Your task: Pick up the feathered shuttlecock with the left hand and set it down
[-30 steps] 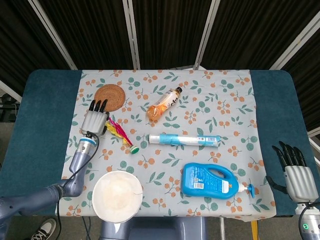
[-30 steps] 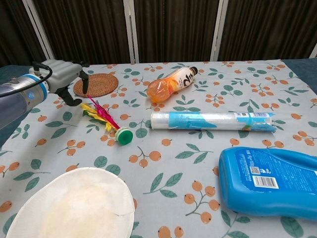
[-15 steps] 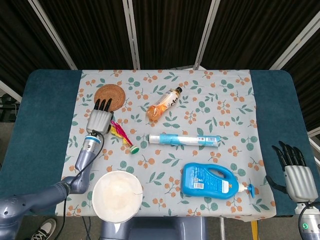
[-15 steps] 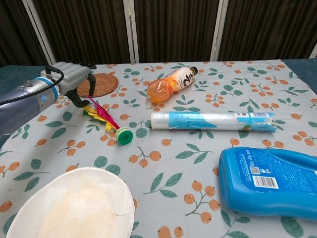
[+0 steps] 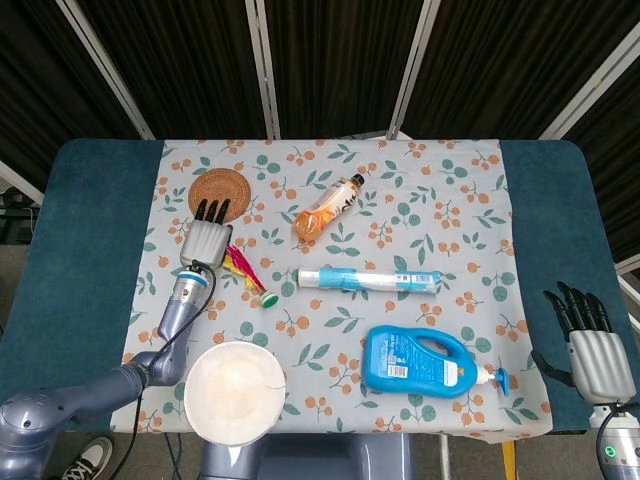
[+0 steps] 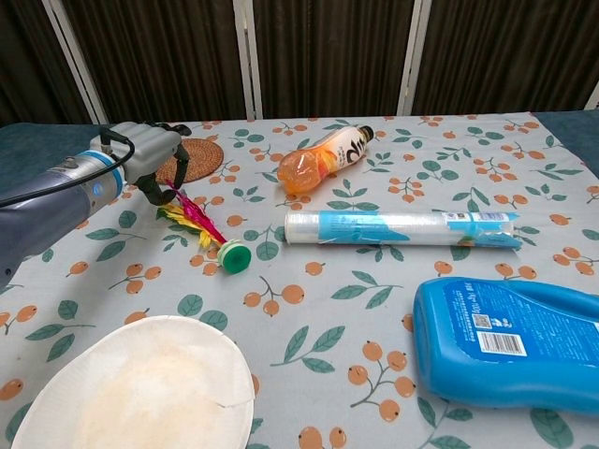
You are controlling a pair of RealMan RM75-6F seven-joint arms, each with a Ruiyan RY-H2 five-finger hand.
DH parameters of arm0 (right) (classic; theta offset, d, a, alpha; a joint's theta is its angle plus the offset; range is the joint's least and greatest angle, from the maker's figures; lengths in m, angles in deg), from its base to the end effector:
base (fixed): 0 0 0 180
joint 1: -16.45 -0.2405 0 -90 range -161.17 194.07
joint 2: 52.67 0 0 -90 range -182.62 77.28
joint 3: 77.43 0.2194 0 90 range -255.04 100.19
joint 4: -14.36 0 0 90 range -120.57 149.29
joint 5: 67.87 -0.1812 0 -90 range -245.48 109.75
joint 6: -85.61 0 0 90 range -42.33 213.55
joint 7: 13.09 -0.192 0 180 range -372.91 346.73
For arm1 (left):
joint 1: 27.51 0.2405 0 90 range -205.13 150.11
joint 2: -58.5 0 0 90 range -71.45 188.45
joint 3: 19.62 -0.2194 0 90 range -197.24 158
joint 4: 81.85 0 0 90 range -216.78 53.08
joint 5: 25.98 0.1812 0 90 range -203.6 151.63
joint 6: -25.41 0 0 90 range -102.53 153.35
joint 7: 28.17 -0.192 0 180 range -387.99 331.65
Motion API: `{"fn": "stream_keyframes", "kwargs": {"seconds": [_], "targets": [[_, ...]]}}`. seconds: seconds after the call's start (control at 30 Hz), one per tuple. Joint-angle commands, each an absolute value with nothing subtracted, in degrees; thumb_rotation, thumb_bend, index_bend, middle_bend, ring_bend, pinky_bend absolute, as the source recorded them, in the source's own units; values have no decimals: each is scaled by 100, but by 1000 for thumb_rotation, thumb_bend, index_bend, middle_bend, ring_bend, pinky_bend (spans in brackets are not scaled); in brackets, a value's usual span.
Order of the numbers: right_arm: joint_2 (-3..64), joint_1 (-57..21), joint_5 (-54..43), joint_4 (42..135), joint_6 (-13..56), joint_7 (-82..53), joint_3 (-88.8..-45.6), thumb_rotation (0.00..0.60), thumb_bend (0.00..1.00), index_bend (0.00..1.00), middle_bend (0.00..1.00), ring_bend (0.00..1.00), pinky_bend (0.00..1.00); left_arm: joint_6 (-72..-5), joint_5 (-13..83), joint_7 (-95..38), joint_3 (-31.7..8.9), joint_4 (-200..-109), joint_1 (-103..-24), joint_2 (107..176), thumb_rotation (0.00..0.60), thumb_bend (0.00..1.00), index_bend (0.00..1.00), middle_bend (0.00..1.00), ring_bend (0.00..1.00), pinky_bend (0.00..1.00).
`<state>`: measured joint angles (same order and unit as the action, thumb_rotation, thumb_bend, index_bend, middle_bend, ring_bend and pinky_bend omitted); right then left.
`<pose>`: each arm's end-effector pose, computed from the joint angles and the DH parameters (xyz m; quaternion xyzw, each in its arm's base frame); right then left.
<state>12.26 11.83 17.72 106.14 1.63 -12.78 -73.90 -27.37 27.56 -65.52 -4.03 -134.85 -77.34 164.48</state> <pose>-0.2695 -0.2249 0.1653 0.5926 -0.3925 0.3853 0.5884 -0.1386 0.4239 -0.0266 -0.7288 -0.2831 -0.2584 0.5675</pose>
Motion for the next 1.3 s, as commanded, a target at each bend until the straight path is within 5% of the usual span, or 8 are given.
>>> {"fn": "stream_keyframes", "kwargs": {"seconds": [0.03,0.7,1.3], "targets": [[1226,1184,1774,10615,160,-1278,-7390,600,152,104,0,0,9,-2736,2746,-6556,-412,-13461,-7727,16456,600,469,554,0,0,0],[1255,1190,1777,10610,128,-1235,-7377,600,152,104,0,0,9,-2932,2886,-6505,-416,-13788,-7671,16197,600,479,612,0,0,0],[1278,1189,1773,10615,124,-1141,-7376,600,152,104,0,0,10,-3763,3668,-6805,-227,-16326,-7718,14940,600,477,622,0,0,0]]}}
